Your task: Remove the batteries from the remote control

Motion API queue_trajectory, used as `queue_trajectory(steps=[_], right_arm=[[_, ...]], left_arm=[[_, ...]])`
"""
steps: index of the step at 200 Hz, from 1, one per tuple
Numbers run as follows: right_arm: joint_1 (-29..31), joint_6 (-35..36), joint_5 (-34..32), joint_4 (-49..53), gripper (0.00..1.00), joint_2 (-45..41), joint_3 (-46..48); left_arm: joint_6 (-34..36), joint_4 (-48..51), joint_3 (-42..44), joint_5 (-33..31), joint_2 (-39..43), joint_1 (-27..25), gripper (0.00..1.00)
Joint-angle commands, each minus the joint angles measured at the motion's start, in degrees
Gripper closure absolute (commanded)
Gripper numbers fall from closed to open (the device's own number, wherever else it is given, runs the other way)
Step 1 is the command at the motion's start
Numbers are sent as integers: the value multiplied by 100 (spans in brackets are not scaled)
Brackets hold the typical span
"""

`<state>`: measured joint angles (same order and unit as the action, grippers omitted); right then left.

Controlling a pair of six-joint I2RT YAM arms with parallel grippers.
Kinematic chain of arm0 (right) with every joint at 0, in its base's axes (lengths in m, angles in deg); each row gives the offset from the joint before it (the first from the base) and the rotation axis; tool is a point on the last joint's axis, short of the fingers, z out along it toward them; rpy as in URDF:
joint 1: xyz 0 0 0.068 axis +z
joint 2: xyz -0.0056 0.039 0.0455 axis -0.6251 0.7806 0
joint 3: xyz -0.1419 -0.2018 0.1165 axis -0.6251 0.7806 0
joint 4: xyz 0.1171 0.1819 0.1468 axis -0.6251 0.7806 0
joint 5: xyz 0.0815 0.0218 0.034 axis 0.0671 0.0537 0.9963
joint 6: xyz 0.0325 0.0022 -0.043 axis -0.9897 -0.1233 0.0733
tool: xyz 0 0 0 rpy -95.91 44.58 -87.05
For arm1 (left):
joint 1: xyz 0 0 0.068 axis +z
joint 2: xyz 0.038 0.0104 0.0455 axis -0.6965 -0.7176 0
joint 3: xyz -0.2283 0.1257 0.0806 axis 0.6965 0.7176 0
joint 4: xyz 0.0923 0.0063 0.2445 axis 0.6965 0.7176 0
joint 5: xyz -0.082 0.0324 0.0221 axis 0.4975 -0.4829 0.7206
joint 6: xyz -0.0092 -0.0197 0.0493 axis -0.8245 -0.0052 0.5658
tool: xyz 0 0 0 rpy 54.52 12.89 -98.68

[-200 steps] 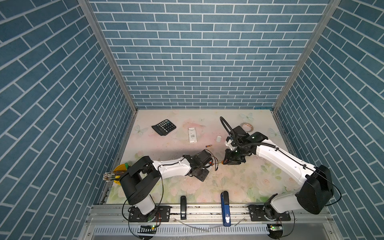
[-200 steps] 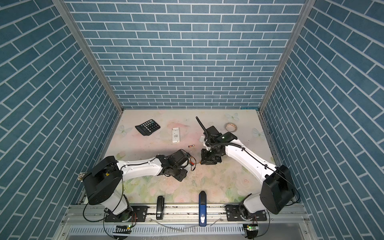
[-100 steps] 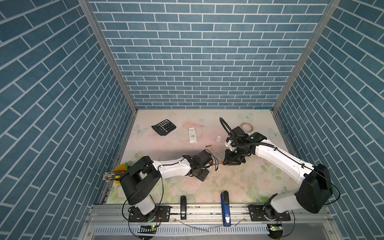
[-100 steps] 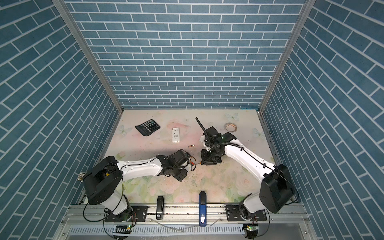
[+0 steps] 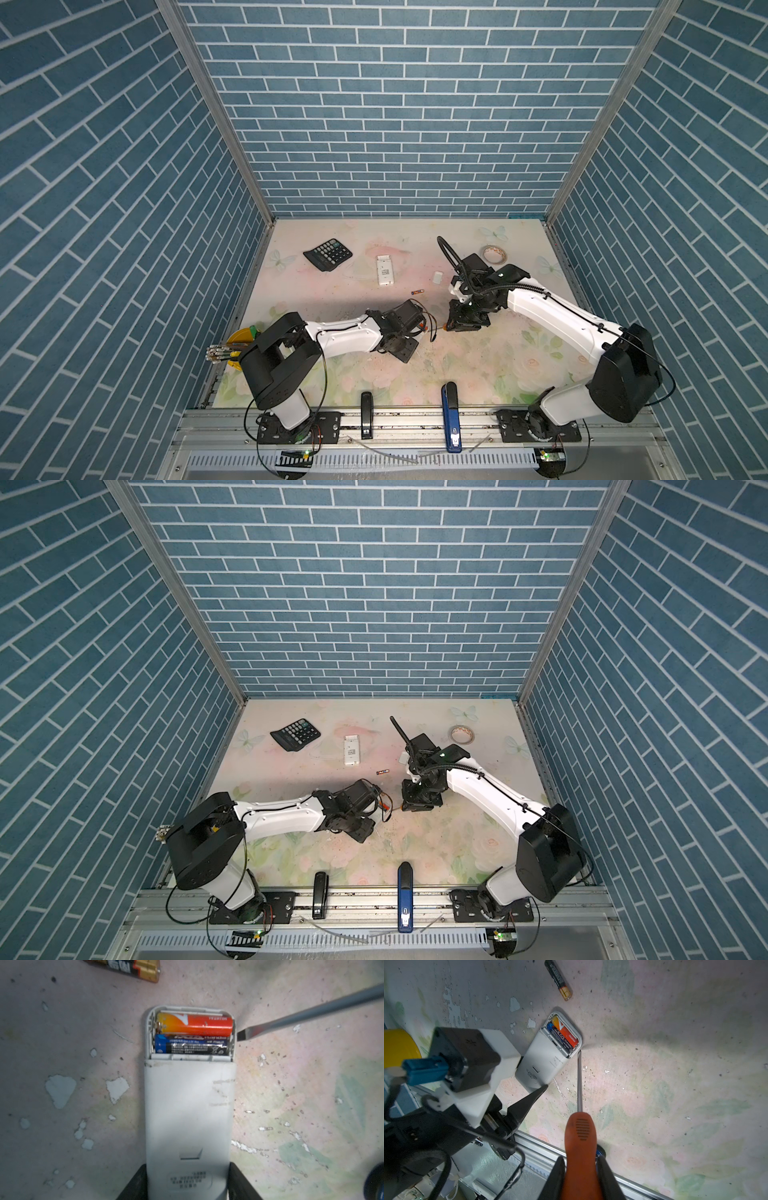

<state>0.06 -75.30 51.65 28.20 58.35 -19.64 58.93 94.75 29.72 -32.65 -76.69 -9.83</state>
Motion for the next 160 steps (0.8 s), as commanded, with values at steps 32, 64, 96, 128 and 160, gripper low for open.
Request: queue_trajectory(steps=[32,64,96,128,160], right_arm=[[15,184,-147,239,100,-29,-254],[16,265,-196,365,100,2,-435],[12,275,-199,355,100,19,-529],[16,264,-145,271,100,28,-519],[13,256,-110,167,100,55,-435]], left_arm=[[15,101,273,130,-403,-86,57],[16,102,273,128,-414,-94,57],[19,93,273,130,-422,-104,57],[5,93,273,122,-411,-99,58],[-8,85,273,121,-409,-121,58]])
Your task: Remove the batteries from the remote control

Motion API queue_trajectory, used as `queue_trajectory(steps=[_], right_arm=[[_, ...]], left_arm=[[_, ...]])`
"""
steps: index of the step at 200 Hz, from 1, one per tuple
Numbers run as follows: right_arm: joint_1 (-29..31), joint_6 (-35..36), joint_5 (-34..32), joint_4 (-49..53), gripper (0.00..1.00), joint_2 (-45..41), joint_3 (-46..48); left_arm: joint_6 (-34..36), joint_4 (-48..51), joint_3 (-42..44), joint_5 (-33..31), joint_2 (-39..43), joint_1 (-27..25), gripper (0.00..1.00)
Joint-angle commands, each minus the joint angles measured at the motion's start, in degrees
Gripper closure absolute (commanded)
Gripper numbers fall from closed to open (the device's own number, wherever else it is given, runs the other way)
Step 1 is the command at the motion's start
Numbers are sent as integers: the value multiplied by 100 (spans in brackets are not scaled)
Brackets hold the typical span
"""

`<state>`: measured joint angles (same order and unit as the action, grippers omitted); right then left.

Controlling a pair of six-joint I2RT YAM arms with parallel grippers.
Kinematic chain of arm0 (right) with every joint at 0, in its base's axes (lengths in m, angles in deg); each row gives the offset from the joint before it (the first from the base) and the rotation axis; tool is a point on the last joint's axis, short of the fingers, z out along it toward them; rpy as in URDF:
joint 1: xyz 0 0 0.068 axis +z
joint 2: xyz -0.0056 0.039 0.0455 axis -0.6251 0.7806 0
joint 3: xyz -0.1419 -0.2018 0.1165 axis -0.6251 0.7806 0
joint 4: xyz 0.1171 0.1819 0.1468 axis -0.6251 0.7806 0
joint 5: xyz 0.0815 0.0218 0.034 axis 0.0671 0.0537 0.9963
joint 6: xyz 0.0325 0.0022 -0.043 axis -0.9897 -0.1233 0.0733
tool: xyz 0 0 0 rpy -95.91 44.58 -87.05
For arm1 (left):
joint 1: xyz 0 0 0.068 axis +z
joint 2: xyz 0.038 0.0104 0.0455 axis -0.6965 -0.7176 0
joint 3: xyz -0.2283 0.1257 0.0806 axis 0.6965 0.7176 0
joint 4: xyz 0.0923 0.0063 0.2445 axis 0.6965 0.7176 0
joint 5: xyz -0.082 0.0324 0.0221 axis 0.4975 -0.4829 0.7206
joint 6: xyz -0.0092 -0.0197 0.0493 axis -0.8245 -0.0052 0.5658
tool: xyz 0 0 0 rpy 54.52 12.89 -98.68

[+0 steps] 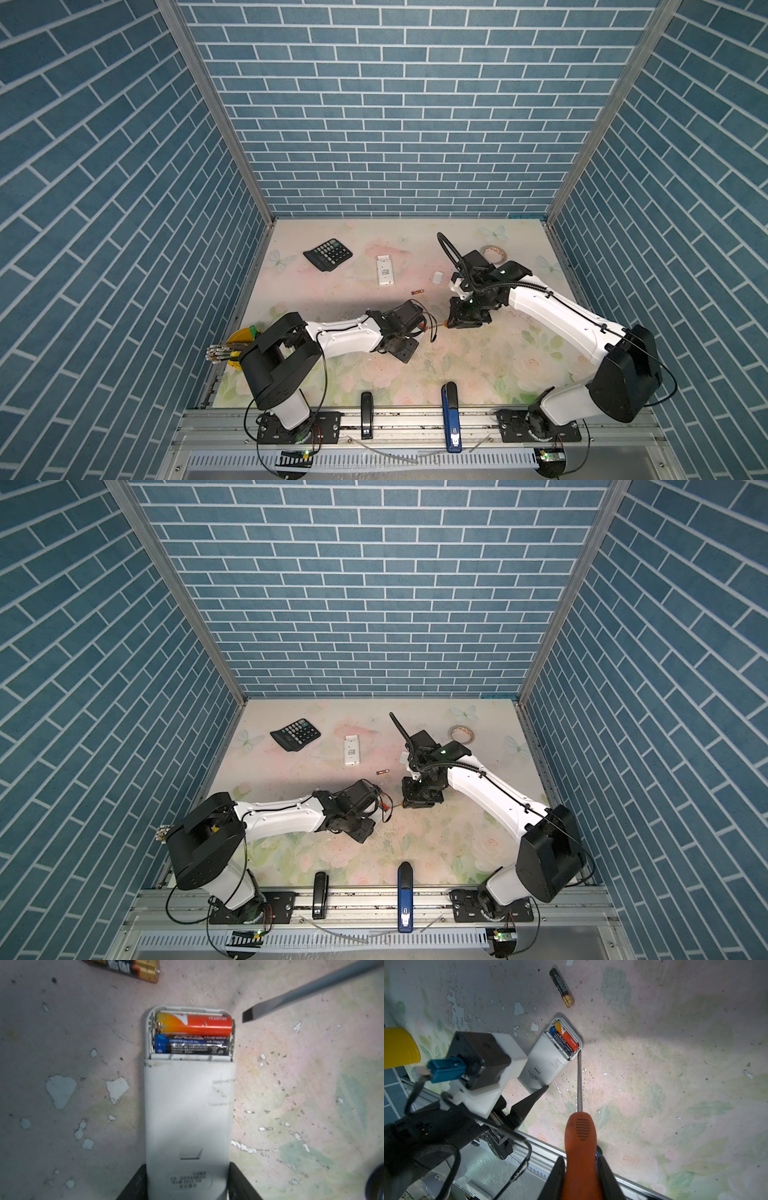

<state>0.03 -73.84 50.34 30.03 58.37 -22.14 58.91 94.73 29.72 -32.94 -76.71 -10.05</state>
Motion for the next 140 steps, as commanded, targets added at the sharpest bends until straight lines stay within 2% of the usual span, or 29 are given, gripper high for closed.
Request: queue_trajectory(steps=[1,140], right_arm=[[14,110,22,-18,100,57,-184],[13,62,141,-145,100,95,19]], left_arm=[[-5,87,273,150,-409,-100,58],[-14,86,291,147,-389,-107,59]])
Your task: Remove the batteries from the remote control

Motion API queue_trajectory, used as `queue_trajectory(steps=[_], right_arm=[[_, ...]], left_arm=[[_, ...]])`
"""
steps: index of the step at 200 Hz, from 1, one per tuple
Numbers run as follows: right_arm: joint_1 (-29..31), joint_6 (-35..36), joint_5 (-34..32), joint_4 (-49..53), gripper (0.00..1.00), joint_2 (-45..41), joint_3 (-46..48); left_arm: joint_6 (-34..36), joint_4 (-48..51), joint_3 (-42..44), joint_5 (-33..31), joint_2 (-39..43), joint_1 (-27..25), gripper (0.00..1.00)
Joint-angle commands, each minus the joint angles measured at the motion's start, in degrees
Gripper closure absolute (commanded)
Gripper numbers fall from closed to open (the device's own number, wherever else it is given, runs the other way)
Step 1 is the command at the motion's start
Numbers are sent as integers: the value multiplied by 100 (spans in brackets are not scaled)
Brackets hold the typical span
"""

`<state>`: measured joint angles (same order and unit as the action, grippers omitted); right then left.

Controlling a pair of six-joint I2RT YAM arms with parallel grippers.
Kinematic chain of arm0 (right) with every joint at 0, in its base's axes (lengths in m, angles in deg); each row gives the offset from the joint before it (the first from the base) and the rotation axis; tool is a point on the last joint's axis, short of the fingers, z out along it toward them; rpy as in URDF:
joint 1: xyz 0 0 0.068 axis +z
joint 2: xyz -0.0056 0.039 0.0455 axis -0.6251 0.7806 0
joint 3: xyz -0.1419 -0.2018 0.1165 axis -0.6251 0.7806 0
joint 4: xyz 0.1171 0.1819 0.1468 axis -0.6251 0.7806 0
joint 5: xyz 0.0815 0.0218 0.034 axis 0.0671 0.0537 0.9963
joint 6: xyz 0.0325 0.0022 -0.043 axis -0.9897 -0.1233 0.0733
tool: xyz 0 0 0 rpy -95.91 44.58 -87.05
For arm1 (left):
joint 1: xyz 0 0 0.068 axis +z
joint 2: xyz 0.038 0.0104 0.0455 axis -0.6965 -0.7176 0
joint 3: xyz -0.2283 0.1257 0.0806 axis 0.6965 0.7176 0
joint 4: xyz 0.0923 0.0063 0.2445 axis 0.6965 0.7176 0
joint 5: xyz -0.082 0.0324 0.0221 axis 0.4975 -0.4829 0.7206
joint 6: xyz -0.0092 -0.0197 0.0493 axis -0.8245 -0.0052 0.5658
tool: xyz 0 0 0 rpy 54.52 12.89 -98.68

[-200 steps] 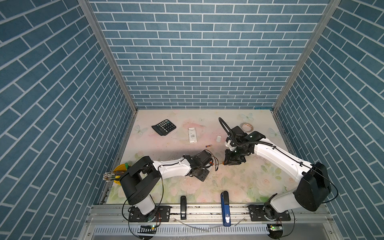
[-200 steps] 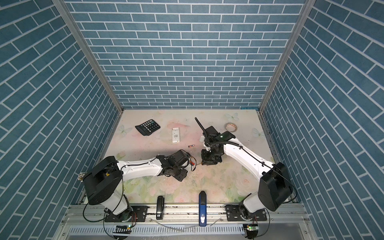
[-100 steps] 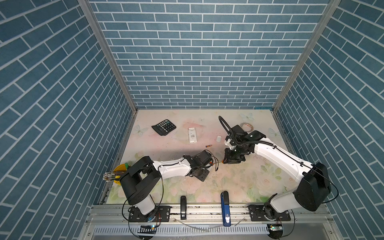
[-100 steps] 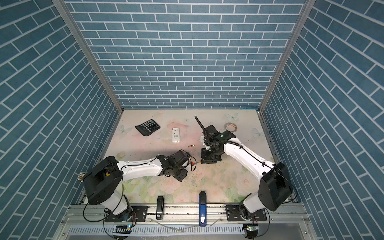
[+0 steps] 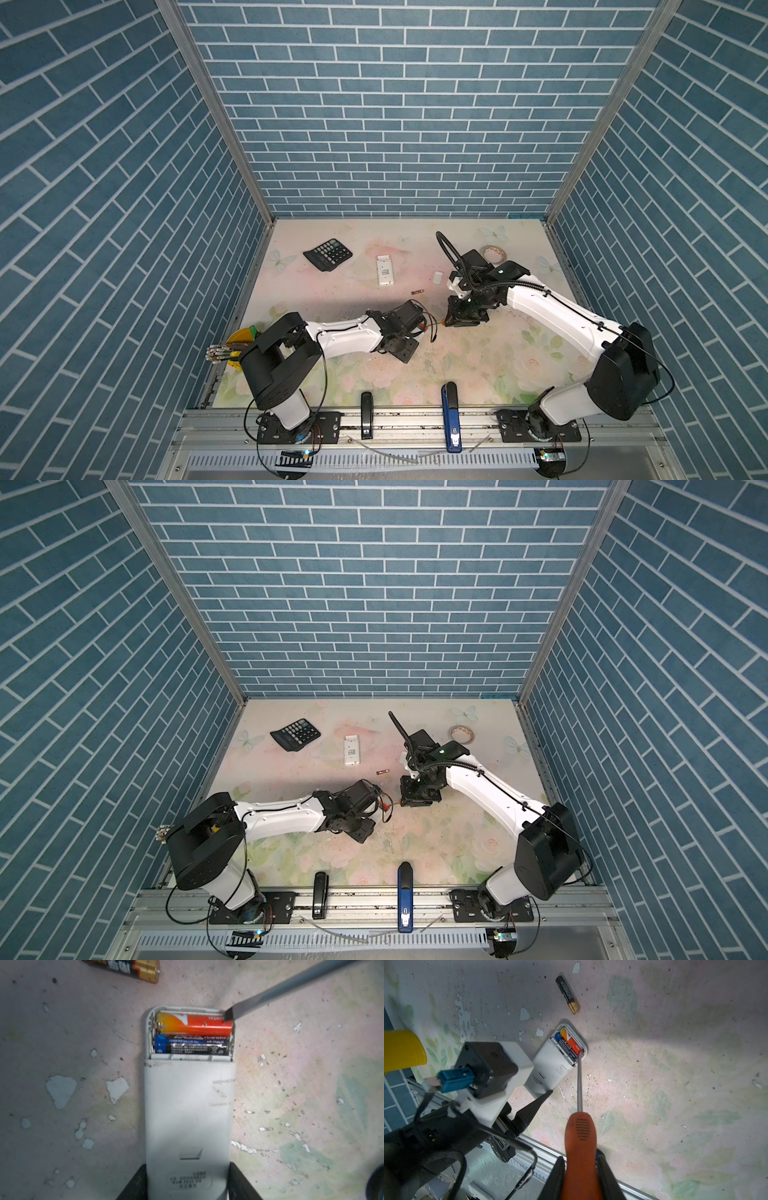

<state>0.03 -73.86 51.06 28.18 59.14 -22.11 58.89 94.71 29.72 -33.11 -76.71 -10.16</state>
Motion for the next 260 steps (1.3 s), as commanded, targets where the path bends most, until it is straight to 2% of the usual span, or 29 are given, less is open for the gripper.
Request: queue_trajectory(steps=[1,260], right_arm=[[13,66,66,47,100,19,21],[17,51,20,263,100,-173,104]], left_arm=[[-16,88,291,166,-392,-92,59],[-28,98,273,149,-420,-139,60]])
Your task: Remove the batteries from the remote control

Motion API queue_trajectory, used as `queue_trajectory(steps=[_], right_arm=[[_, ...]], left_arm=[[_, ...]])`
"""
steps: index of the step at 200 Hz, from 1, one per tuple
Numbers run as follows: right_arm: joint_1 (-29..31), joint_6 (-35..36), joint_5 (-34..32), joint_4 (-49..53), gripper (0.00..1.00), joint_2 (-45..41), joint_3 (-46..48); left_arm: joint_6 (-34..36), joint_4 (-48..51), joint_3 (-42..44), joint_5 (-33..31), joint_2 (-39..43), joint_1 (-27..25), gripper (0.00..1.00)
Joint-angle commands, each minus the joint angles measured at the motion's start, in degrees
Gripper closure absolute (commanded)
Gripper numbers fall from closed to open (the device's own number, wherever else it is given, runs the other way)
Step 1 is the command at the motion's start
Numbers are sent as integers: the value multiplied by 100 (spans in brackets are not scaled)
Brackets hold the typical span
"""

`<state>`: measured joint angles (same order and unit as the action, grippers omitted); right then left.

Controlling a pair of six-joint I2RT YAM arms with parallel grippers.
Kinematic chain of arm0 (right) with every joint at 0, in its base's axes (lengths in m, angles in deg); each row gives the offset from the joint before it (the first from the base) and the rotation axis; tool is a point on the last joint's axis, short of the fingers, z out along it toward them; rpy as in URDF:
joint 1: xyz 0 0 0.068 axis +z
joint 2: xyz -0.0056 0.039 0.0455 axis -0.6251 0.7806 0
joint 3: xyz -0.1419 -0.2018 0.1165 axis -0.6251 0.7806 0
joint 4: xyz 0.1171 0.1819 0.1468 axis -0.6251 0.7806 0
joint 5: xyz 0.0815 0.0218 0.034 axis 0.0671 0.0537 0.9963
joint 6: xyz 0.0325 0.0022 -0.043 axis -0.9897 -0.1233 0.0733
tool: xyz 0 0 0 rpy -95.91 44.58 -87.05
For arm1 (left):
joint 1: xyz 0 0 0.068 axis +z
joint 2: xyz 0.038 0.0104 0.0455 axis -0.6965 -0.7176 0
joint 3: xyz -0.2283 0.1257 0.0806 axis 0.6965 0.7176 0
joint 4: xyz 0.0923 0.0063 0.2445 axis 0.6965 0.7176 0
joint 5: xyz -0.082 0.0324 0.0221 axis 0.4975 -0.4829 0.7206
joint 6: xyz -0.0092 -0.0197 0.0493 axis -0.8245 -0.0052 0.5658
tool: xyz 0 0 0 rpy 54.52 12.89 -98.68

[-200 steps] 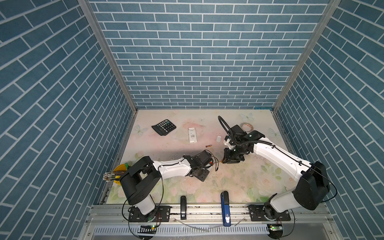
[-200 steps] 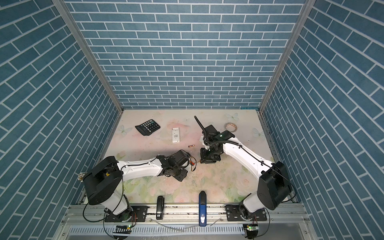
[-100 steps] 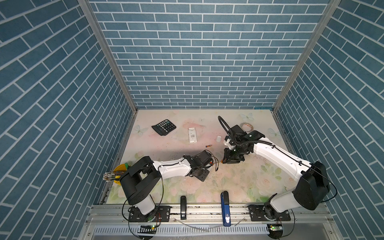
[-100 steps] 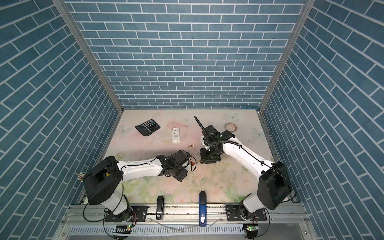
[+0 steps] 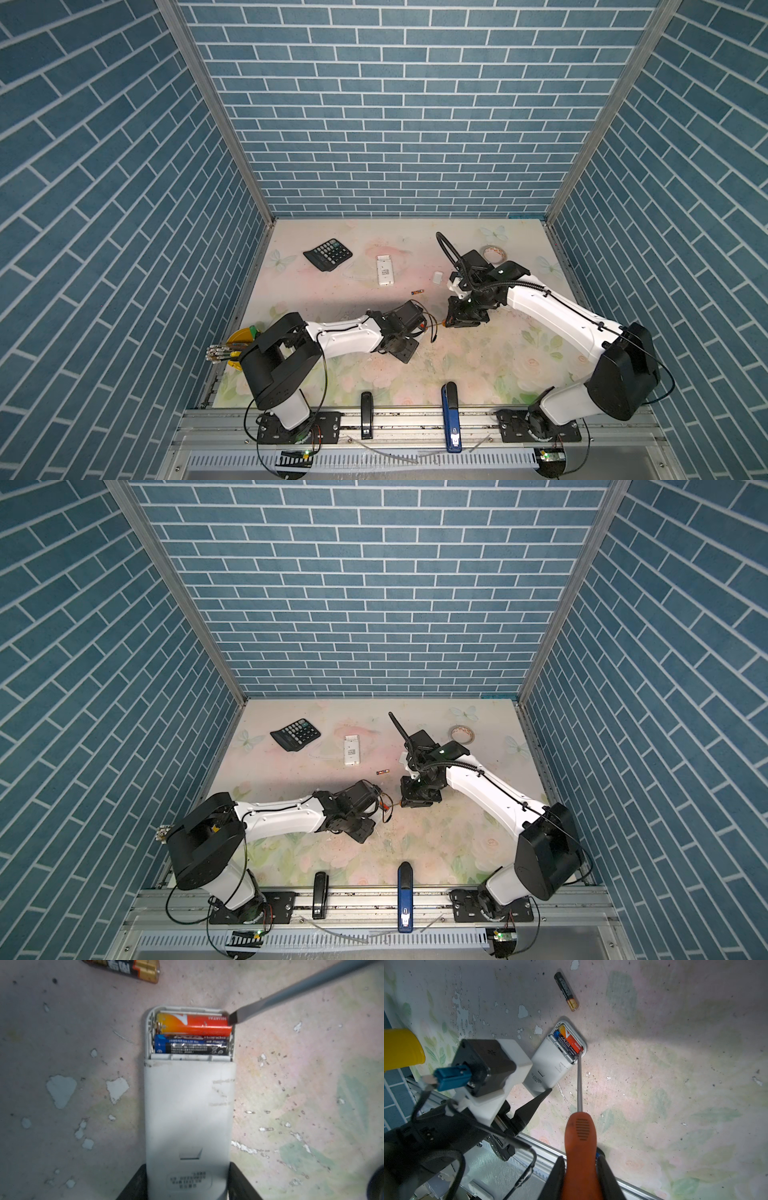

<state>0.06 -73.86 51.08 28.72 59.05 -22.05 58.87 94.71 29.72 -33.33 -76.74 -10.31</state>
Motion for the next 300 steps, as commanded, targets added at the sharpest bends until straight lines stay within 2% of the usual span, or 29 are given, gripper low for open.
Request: queue_trajectory(steps=[1,230,300], right_arm=[[13,51,18,208,100,-164,98],[11,-77,91,-195,100,-61,332],[11,-240,193,-1059,100,-332,1005]], left_arm=[[-26,98,273,171,-418,-121,60],[-26,90,291,157,-399,-153,60],[54,-15,247,215,-496,-192,61]])
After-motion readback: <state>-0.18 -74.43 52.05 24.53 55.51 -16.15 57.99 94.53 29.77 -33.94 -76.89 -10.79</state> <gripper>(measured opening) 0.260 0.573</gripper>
